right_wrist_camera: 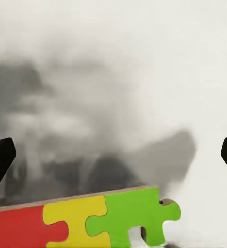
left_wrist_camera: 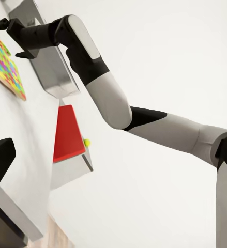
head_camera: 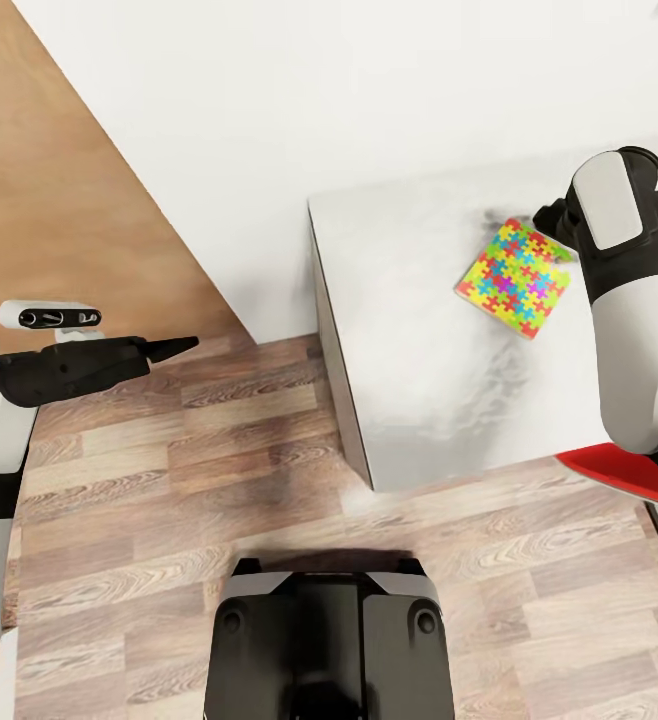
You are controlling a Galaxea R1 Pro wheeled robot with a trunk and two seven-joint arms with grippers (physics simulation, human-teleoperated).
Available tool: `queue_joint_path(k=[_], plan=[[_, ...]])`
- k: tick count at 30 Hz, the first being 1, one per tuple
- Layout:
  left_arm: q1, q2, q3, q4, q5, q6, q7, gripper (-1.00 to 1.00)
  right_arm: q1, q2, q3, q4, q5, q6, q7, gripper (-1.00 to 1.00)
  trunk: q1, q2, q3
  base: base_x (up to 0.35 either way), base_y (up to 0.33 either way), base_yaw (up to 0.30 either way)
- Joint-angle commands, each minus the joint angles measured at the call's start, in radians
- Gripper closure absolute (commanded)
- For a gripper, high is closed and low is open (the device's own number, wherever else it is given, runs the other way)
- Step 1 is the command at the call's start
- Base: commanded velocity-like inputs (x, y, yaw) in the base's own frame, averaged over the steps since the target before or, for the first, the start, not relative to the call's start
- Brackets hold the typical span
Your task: Put all the toys in the child's room - the three board games (two on the bed and one on the table), the two jigsaw puzzles on the table, and the tennis ball on the table - inside the toy box on the table in the child's room.
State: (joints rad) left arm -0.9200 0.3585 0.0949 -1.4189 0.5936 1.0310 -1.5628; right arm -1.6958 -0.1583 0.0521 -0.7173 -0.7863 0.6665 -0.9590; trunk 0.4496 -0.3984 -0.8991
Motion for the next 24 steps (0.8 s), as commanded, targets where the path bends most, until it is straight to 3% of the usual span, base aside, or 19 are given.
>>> queue_joint_path(k=[1, 24], plan=[[0.000, 0.000, 0.000, 0.000, -0.001, 0.011, -0.003, -1.00, -0.001, -0.001, 0.005, -0.001, -0.007, 0.006, -0.007, -1.00, 0.000, -0.002, -0.001, -0.076, 0.070, 0.000], [0.000, 0.000, -0.001, 0.000, 0.000, 0.011, -0.003, -1.00, -0.001, -0.001, 0.003, 0.000, -0.007, 0.007, -0.007, -1.00, 0.000, -0.002, -0.001, -0.079, 0.038, 0.000]])
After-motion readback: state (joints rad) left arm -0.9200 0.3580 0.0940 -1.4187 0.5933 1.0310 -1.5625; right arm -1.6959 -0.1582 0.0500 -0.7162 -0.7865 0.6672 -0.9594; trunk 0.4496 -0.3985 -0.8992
